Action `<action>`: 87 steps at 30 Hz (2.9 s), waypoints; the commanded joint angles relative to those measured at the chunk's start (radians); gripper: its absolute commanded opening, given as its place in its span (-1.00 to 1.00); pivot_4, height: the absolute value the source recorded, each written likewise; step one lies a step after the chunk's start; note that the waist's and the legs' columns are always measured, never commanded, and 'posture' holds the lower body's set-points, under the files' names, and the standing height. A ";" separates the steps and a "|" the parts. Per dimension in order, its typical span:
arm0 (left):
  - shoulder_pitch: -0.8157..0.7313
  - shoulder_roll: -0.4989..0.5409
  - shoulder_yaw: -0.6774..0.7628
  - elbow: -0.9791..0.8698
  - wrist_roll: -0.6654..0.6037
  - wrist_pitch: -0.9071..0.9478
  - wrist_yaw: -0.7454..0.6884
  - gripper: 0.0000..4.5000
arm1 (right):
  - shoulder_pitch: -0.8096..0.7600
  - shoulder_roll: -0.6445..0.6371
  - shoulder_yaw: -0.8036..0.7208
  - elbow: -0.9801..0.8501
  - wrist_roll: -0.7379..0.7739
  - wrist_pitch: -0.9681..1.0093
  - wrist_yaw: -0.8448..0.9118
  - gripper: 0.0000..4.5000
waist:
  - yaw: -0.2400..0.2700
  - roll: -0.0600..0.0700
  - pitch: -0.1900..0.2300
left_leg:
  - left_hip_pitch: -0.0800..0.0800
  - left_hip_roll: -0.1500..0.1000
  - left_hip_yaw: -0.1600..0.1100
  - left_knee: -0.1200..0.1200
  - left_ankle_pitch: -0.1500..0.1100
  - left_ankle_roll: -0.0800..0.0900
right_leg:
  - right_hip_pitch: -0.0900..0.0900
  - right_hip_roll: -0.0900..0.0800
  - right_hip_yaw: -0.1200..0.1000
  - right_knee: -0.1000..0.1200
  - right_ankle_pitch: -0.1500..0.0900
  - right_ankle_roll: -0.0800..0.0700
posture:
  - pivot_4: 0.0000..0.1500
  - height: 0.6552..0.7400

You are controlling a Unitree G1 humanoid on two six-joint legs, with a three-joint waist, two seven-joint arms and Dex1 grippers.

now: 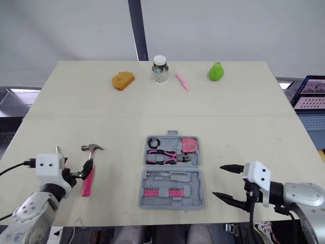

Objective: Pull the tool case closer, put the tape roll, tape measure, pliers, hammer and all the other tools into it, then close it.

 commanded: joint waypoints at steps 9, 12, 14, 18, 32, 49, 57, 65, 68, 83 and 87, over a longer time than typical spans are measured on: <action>-0.134 0.022 -0.048 0.063 0.033 0.152 0.007 1.00 | 0.019 0.049 -0.019 -0.094 0.055 -0.054 0.002 0.99 | 0.004 -0.001 0.000 | 0.000 -0.001 -0.001 0.000 0.000 -0.001 | 0.000 -0.001 -0.001 0.001 0.000 0.000 | 1.00 -0.06; -0.165 0.023 -0.059 0.071 0.039 0.167 0.004 1.00 | 0.028 0.044 -0.025 -0.087 0.061 -0.067 0.013 0.99 | 0.003 -0.001 0.000 | 0.000 -0.001 -0.001 0.000 0.001 -0.001 | 0.000 0.000 -0.001 0.001 0.000 0.000 | 1.00 -0.06; -0.177 0.021 -0.062 0.074 0.043 0.175 0.004 1.00 | 0.022 0.041 -0.025 -0.080 0.060 -0.069 0.012 0.99 | 0.002 -0.001 0.000 | 0.000 -0.001 -0.001 0.000 0.001 -0.001 | 0.000 0.000 -0.001 0.001 0.000 0.001 | 1.00 -0.06; -0.189 0.007 -0.069 0.079 0.053 0.201 0.016 1.00 | 0.009 0.041 -0.023 -0.062 0.045 -0.078 0.000 0.99 | 0.001 -0.001 0.000 | 0.000 0.000 -0.001 0.000 0.001 -0.001 | 0.000 0.000 -0.001 0.001 0.000 0.000 | 1.00 -0.06; -0.283 -0.028 -0.110 0.268 0.107 0.152 0.030 1.00 | -0.006 0.022 -0.051 -0.036 0.029 -0.070 -0.012 0.99 | 0.004 -0.001 0.000 | 0.000 -0.001 -0.001 0.000 0.002 -0.001 | 0.000 -0.001 -0.003 0.002 0.000 0.001 | 1.00 -0.06; -0.338 -0.013 -0.144 0.435 0.142 0.034 -0.007 1.00 | 0.016 0.016 -0.084 -0.055 0.031 -0.049 -0.042 0.99 | 0.011 0.000 -0.001 | 0.000 -0.001 -0.001 0.000 0.003 -0.001 | 0.000 -0.001 -0.003 0.002 0.000 0.001 | 1.00 -0.06; -0.341 -0.014 -0.140 0.459 0.139 0.000 -0.016 -0.01 | 0.002 0.017 -0.080 -0.052 0.026 -0.039 -0.046 1.00 | 0.018 0.000 -0.001 | 0.000 -0.001 -0.001 0.000 0.003 -0.001 | 0.000 -0.001 -0.003 0.002 0.000 0.001 | 1.00 -0.06; -0.338 -0.003 -0.145 0.470 0.149 -0.014 -0.020 -0.98 | -0.001 0.019 -0.075 -0.049 0.021 -0.038 -0.049 1.00 | 0.018 0.000 -0.002 | 0.000 -0.001 0.000 0.000 0.003 -0.001 | 0.000 -0.001 -0.003 0.002 0.000 0.001 | 1.00 -0.06; -0.330 0.008 -0.154 0.468 0.158 -0.014 -0.022 -0.98 | 0.000 0.021 -0.073 -0.050 0.020 -0.038 -0.051 1.00 | 0.017 0.001 -0.002 | 0.001 -0.001 0.000 0.000 0.003 -0.001 | 0.000 0.000 -0.003 0.002 0.000 0.001 | 1.00 -0.06; -0.441 0.232 -0.191 0.254 0.057 0.154 -0.250 -0.98 | -0.072 0.034 -0.034 0.019 0.004 -0.063 -0.049 1.00 | 0.005 -0.002 0.000 | -0.001 -0.001 -0.002 0.000 0.003 -0.001 | 0.000 -0.001 -0.004 0.003 0.001 0.001 | 1.00 -0.06; -0.486 0.309 -0.257 0.239 0.009 0.175 -0.377 -0.98 | -0.090 0.046 -0.017 0.034 -0.009 -0.079 -0.053 1.00 | 0.001 -0.001 -0.001 | -0.001 -0.001 -0.001 0.000 0.003 -0.001 | 0.000 0.000 -0.004 0.003 0.001 0.001 | 1.00 -0.06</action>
